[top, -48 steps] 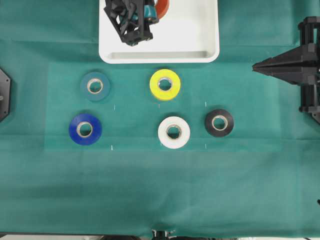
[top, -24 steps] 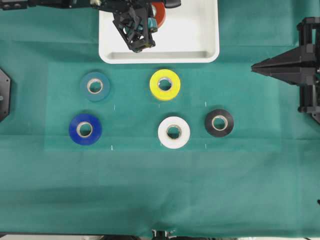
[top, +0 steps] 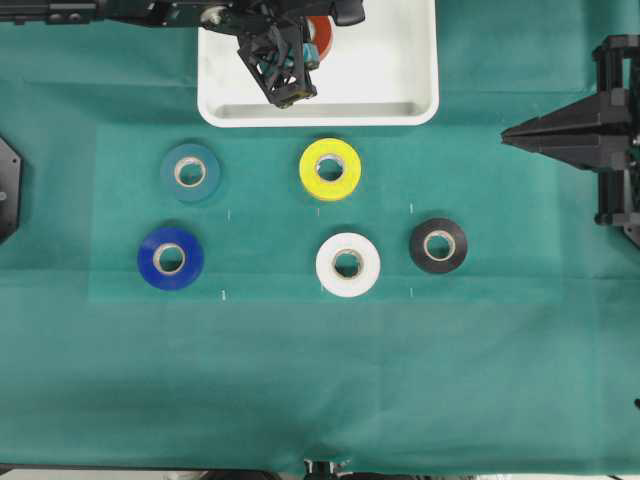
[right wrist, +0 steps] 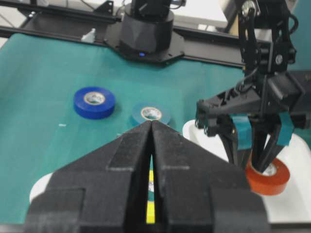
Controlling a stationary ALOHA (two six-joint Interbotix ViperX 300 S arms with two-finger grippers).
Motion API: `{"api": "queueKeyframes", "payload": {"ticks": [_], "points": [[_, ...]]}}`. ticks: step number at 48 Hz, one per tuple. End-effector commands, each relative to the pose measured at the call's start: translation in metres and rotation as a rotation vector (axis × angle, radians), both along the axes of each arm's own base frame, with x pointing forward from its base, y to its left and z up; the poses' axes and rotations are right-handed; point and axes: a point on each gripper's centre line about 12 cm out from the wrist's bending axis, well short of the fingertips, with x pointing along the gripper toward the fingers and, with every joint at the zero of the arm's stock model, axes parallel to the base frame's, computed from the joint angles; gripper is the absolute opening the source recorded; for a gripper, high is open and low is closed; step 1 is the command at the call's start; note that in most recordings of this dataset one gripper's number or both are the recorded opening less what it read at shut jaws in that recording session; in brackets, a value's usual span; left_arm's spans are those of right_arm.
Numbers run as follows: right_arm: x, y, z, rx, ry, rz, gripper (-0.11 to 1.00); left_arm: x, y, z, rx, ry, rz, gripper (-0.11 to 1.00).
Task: Pick up the tape from a random location and place it into the white case.
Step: 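Open the left gripper to release the roll in the tray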
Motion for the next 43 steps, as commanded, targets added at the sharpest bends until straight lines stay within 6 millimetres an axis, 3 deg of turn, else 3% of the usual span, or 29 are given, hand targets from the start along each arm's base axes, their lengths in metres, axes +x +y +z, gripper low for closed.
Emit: {"api": "queueKeyframes", "payload": {"ticks": [1,12,36,38,43], "points": [[0.003,0.000,0.010,-0.002,-0.025,-0.001,0.00,-0.001,0.004,0.001,0.007,-0.014,0.007,0.24],[0.003,0.000,0.010,-0.002,-0.025,0.000,0.00,0.002,0.008,-0.011,0.003,-0.005,0.014,0.24],[0.003,0.000,0.010,-0.002,-0.028,-0.001,0.00,0.000,0.007,-0.011,-0.002,0.003,0.015,0.25],[0.003,0.000,0.010,-0.002,-0.028,-0.001,0.00,0.000,0.007,-0.011,-0.002,0.003,0.015,0.30],[0.003,0.000,0.010,-0.003,-0.026,0.000,0.00,0.001,0.008,-0.010,0.001,-0.001,0.013,0.61]]}}
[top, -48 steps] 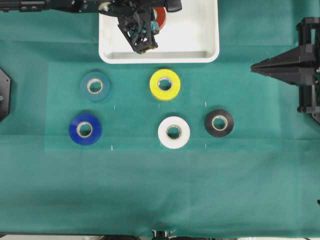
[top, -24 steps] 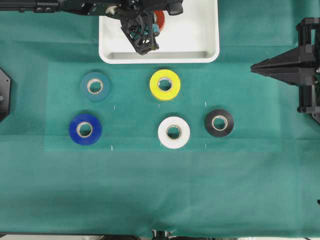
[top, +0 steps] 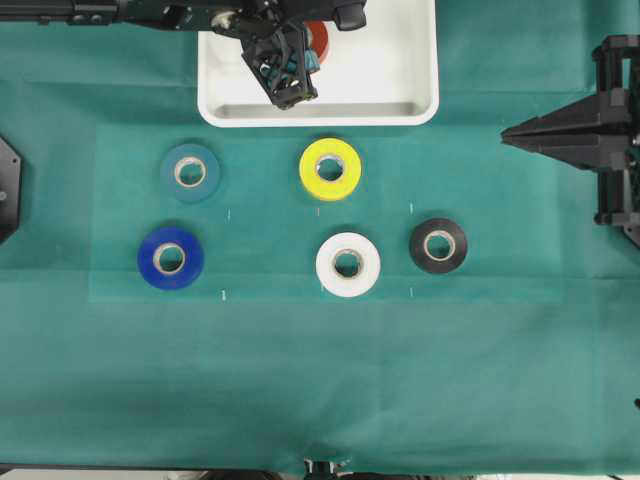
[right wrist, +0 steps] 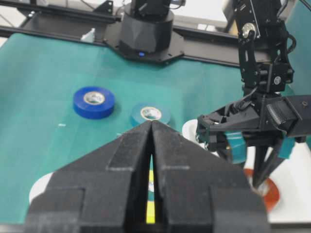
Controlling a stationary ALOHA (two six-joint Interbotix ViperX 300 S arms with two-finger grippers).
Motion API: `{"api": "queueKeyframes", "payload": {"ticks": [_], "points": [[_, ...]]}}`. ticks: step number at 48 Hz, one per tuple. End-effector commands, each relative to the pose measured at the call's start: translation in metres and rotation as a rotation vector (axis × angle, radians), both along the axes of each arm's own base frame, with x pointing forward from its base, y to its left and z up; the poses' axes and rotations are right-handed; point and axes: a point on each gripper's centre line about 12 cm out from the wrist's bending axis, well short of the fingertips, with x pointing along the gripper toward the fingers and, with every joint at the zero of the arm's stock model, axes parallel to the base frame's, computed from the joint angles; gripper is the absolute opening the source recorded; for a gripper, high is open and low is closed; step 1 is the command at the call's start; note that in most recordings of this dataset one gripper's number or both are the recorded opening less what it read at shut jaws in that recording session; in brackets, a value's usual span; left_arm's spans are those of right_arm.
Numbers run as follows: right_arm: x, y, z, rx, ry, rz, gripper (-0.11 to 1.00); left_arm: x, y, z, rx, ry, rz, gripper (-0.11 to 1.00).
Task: Pick up the tape from a random location and place it into the white case.
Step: 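Open the left gripper to release the roll in the tray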
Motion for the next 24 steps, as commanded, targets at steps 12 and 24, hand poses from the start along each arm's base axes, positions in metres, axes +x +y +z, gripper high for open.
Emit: {"api": "queueKeyframes", "payload": {"ticks": [12,24], "points": [[0.003,0.000,0.010,0.000,-0.023,0.000,0.00,0.000,0.001,0.014,0.010,-0.032,0.004,0.92],[0.003,0.000,0.010,-0.002,-0.025,0.000,0.00,-0.005,-0.001,0.035,0.010,-0.028,0.003,0.91]]}}
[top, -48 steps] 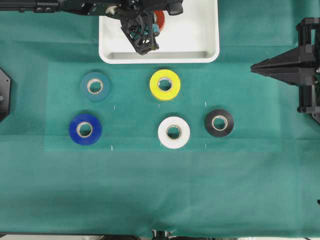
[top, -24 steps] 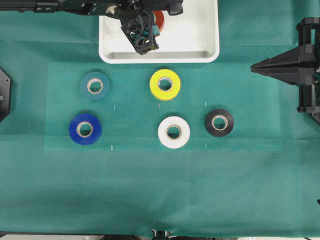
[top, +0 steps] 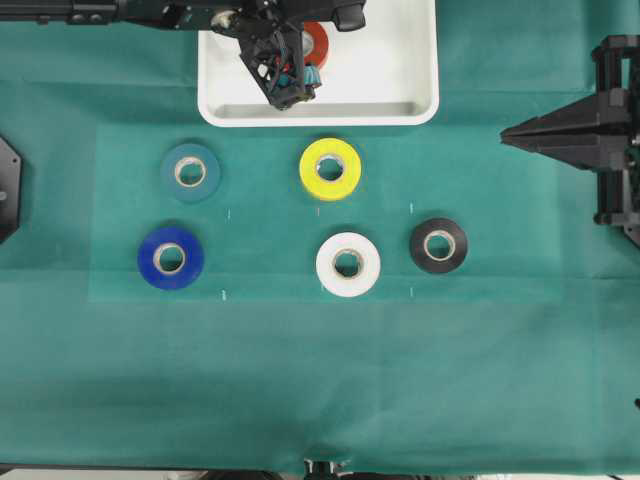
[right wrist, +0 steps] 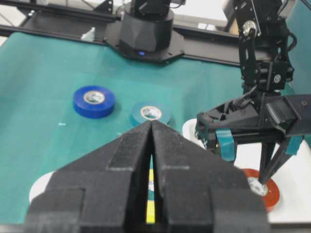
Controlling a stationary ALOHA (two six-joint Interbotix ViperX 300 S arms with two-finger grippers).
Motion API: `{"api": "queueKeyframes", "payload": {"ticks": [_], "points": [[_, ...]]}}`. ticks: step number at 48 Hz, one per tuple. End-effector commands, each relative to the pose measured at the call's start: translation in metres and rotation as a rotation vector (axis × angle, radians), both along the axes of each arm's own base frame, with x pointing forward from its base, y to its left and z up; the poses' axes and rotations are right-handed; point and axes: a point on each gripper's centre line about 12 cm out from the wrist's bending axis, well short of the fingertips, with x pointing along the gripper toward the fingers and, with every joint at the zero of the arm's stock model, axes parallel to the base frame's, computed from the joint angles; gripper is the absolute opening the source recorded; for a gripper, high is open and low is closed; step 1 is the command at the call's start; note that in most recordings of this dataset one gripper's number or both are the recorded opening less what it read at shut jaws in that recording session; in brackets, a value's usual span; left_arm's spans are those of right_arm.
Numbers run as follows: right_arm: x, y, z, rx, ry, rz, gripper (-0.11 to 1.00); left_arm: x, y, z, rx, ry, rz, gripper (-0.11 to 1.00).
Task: Pick up the tape from a random location and place it into the white case.
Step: 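Open the left gripper to release the roll in the tray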
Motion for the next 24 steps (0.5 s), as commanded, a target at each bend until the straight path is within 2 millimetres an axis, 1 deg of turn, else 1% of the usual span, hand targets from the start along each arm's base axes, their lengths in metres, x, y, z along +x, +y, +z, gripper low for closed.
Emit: {"api": "queueKeyframes", "payload": {"ticks": [1,11,24], "points": [[0.003,0.000,0.011,-0.002,-0.029,-0.001,0.00,-0.002,0.001,0.031,0.019,-0.052,0.004,0.91],[0.003,0.000,0.011,-0.003,-0.026,-0.001,0.00,-0.008,-0.003,0.060,0.025,-0.068,0.003,0.91],[0.003,0.000,0.012,-0.003,-0.028,-0.001,0.00,-0.018,-0.006,0.089,0.028,-0.075,0.003,0.91]]}}
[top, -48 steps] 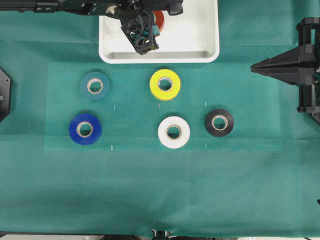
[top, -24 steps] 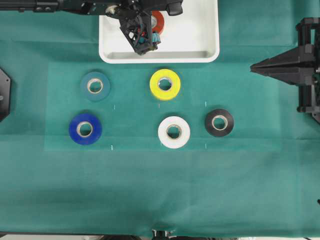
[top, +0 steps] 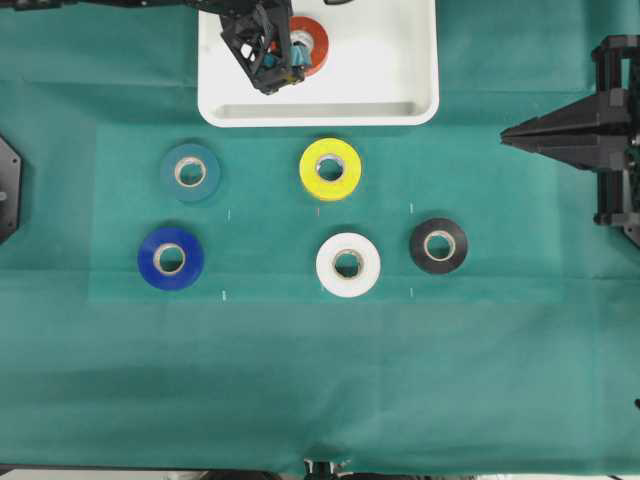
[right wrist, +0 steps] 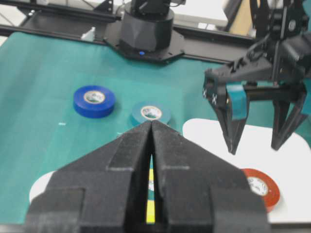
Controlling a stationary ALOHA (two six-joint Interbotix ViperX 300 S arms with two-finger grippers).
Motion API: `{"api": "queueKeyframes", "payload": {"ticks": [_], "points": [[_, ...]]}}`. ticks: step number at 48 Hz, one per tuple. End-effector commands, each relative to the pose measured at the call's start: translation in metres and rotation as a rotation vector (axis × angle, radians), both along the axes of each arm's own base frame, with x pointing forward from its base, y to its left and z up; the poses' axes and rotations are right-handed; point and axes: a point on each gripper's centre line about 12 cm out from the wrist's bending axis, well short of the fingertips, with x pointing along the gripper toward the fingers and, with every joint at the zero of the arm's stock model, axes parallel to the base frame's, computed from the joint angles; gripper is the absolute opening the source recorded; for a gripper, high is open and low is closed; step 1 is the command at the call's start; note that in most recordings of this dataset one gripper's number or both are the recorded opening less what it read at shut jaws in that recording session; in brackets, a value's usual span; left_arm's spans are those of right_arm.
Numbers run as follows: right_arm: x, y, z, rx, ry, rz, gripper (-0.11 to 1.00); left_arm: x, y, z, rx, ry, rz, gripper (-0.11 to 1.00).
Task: Pick up the tape from a random location and place it into the white case.
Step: 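Open the left gripper to release the roll in the tray, then raise the open left gripper above the tray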
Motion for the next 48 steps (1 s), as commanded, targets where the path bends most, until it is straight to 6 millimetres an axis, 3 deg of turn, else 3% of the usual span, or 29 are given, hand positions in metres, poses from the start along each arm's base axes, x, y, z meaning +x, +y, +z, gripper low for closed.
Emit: {"api": "queueKeyframes", "payload": {"ticks": [1,26,48], "points": [[0.003,0.000,0.012,-0.003,-0.029,0.000,0.00,-0.004,-0.001,0.027,0.018,-0.051,0.003,0.91],[0.003,0.000,0.012,-0.002,-0.031,-0.001,0.00,-0.007,-0.006,0.052,0.021,-0.058,-0.005,0.91],[0.003,0.000,0.012,0.000,-0.031,0.000,0.00,-0.007,-0.008,0.051,0.020,-0.056,-0.010,0.91]]}}
